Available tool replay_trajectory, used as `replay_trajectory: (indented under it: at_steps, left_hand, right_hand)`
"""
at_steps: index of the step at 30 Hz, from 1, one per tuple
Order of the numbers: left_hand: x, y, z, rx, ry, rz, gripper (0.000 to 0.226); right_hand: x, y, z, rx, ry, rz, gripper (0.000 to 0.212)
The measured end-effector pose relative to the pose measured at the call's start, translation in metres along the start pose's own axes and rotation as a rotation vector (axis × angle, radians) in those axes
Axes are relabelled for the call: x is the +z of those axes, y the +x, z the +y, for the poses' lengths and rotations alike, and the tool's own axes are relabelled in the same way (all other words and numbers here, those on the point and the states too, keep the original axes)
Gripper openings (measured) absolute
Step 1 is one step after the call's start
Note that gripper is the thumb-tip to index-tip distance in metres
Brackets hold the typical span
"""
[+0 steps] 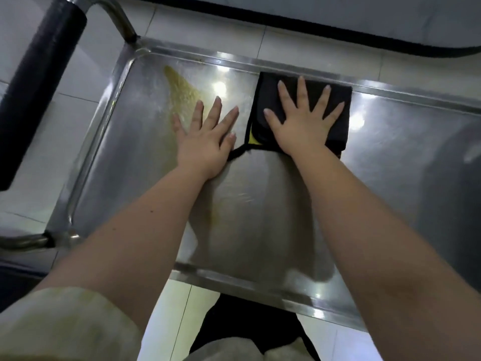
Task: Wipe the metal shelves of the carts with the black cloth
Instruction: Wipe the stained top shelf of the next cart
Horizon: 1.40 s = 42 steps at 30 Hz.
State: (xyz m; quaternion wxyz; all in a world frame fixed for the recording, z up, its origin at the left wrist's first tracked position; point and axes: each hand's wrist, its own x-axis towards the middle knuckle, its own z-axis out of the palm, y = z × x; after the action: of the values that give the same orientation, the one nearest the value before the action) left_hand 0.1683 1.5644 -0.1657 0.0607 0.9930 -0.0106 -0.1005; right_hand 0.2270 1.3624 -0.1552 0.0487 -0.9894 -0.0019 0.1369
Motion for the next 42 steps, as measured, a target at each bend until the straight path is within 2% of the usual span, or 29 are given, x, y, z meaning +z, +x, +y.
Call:
replay_trajectory:
  at_steps: [5, 9, 13, 16, 21, 24, 26, 30, 33, 38, 40, 42]
  left_hand:
    - [-0.002, -0.006, 0.002, -0.015, 0.004, 0.011, 0.052]
    - [-0.002, -0.006, 0.004, -0.029, -0.010, 0.014, 0.052]
    - [-0.001, -0.006, 0.002, 0.000, -0.023, 0.016, 0.052]
    - [-0.002, -0.007, -0.003, 0.012, -0.072, 0.003, 0.053]
    - [-0.021, -0.004, -0.024, 0.032, -0.459, 0.031, 0.051]
    - [-0.037, 0.007, -0.070, 0.057, -0.428, 0.048, 0.053]
    - [-0.040, 0.018, -0.104, 0.080, -0.297, -0.002, 0.055]
    - [-0.031, 0.024, -0.131, 0.124, -0.012, -0.066, 0.058]
    - [-0.027, 0.022, -0.131, 0.122, 0.005, -0.054, 0.056]
    - [-0.024, 0.024, -0.132, 0.116, 0.022, -0.045, 0.056]
    - [-0.021, 0.024, -0.132, 0.133, 0.013, -0.030, 0.056]
    - [-0.020, 0.024, -0.133, 0.140, 0.009, -0.016, 0.056]
  right_hand:
    - [0.045, -0.170, 0.000, -0.147, 0.014, 0.001, 0.071]
    - [0.067, -0.265, 0.004, -0.234, -0.026, -0.121, 0.071]
    - [0.062, -0.251, 0.001, -0.234, -0.024, -0.140, 0.067]
    - [0.049, -0.196, -0.008, -0.155, -0.009, -0.085, 0.065]
    - [0.013, -0.059, -0.032, -0.017, -0.005, -0.063, 0.066]
    - [-0.003, 0.002, -0.052, 0.019, 0.017, -0.077, 0.068]
    - [-0.007, 0.019, -0.063, 0.059, 0.032, -0.083, 0.068]
    - [0.004, -0.015, -0.073, 0.080, 0.013, -0.062, 0.070]
    - [0.028, -0.095, -0.081, 0.015, 0.041, -0.033, 0.069]
    - [0.057, -0.227, -0.101, -0.098, 0.015, -0.152, 0.067]
    - [0.059, -0.228, -0.104, -0.104, -0.004, -0.158, 0.066]
    - [0.050, -0.190, -0.106, -0.088, -0.003, -0.093, 0.065]
